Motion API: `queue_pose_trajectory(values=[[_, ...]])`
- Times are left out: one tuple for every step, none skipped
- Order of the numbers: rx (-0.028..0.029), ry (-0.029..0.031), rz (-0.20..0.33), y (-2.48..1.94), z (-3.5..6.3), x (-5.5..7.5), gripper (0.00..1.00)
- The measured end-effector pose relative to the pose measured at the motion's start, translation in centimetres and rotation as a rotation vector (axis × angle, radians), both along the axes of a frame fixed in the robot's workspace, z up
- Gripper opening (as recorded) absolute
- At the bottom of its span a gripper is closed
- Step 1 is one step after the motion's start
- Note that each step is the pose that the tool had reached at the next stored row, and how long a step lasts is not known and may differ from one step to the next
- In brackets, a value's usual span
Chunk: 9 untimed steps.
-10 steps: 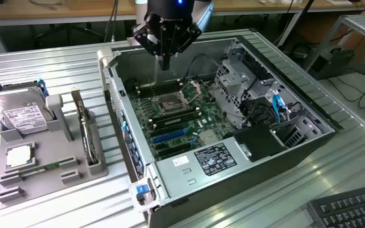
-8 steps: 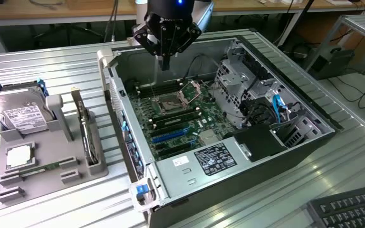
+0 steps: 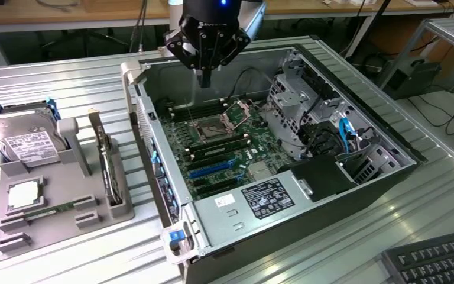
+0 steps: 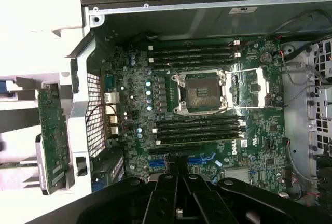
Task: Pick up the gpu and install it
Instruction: 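Reach for the gpu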
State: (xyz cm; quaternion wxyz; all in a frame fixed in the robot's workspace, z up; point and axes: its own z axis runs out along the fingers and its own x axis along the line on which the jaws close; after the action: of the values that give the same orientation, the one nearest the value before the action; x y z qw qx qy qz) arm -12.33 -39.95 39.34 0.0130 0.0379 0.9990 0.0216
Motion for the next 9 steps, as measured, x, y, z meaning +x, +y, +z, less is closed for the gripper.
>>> queue_pose_trajectory(values=[[0.0002, -0.0001, 0.0, -0.08, -0.01, -0.2, 0.11], [0.0002, -0.0001, 0.0, -0.22, -0.01, -0.5, 0.11], [0.0001, 0.0, 0.0, -0.37, 0.0, -0.8, 0.11], [0.0001, -0.0001, 0.0, -0.52, -0.01, -1.2, 0.11], [0.0002, -0.0001, 0.0, -0.63, -0.01, -1.5, 0.11], [0.0002, -0.0001, 0.0, -0.79, -0.01, -2.0, 0.11], [0.0002, -0.0001, 0.0, -0.92, -0.01, -2.3, 0.11], [0.0001, 0.0, 0.0, -1.09, 0.0, -2.8, 0.11], [0.0002, -0.0001, 0.0, -1.26, -0.01, -3.3, 0.11]])
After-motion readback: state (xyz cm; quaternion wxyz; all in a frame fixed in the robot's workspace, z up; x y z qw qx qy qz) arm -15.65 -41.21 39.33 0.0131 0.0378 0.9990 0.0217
